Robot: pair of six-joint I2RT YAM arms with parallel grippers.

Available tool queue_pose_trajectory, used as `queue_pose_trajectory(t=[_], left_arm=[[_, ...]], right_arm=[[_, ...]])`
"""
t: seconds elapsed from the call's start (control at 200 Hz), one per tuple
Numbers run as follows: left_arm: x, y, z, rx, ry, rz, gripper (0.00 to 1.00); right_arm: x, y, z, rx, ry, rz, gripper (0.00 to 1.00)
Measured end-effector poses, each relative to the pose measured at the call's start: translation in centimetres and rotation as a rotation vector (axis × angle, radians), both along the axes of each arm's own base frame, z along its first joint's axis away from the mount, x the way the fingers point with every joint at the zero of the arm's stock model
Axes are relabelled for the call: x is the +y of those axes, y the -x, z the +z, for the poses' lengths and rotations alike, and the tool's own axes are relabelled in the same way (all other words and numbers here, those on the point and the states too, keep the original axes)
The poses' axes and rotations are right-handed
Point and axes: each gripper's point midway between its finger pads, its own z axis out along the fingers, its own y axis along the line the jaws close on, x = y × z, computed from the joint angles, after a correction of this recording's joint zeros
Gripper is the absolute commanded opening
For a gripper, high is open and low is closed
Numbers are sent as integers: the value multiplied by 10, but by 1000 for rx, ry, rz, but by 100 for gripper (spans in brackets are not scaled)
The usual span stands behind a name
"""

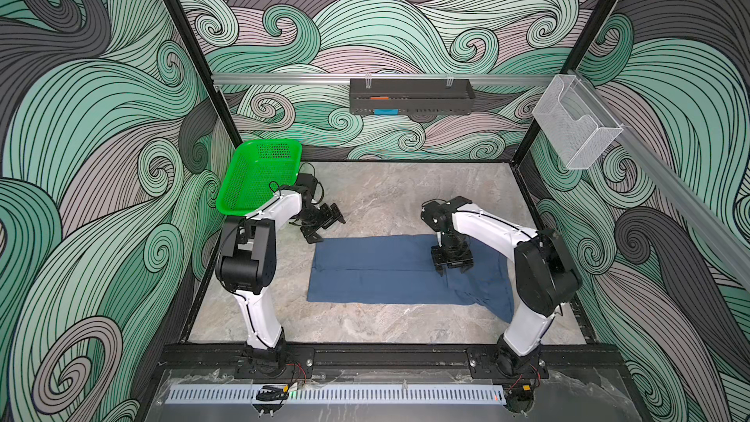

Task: Fold and stack t-shirts
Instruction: Smooth out the T-shirt at the center of the board, then adjust the T-shirt at the center of the board.

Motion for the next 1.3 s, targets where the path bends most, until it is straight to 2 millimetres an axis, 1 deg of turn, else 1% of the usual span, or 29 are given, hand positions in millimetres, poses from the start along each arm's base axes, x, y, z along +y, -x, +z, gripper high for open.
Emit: queue_pose_trajectory(t=[0.065, 0.11, 0.15, 0.235, 0.275, 0.385, 0.45, 0.55, 0.64, 0.675, 0.73, 0.825, 0.886, 0.986, 1.081, 1.171, 1.301], left_arm=[[0, 0, 0, 0, 0, 0, 99], [0, 0, 0, 0, 0, 0, 99], [0, 0, 0, 0, 1, 1, 99], [2, -1, 0, 0, 2, 5, 99], [2, -1, 0, 0, 2, 7, 99], [2, -1, 1, 0, 6, 6, 99], [0, -4, 3, -2, 13, 5, 99], [-5, -18, 8, -21, 30, -2, 99], [-11, -31, 10, -36, 46, -10, 99], [-12, -33, 10, -38, 50, -10, 99], [-14, -37, 10, -37, 59, -9, 99], [-17, -41, 11, -36, 78, -4, 99], [-20, -43, 12, -36, 91, -4, 99], [-23, -43, 12, -35, 103, -4, 99], [-24, -44, 12, -38, 111, -7, 99], [-25, -40, 8, -27, 119, -8, 99], [-25, -32, 0, 0, 121, -7, 99]], right_arm=[[2, -1, -5, 3, 32, 36, 48], [3, 0, -8, 9, 52, 52, 47], [2, 1, -11, 17, 72, 65, 44], [-2, 0, -16, 28, 108, 76, 41], [-5, 0, -17, 31, 125, 77, 42], [-5, -4, -14, 19, 137, 75, 50], [-2, -4, -10, 5, 106, 42, 62], [13, 1, -2, -18, -68, -100, 69], [25, 7, 2, -32, -277, -310, 75], [30, 11, 0, -25, -353, -397, 84], [34, 17, -6, 4, -421, -523, 98], [41, 25, -19, 71, -475, -654, 99], [41, 24, -20, 88, -481, -700, 99], [31, 13, -13, 74, -463, -753, 99], [15, -3, -11, 58, -418, -804, 99], [-3, -8, -22, 95, -352, -868, 99], [-27, 0, -45, 189, -227, -935, 99]])
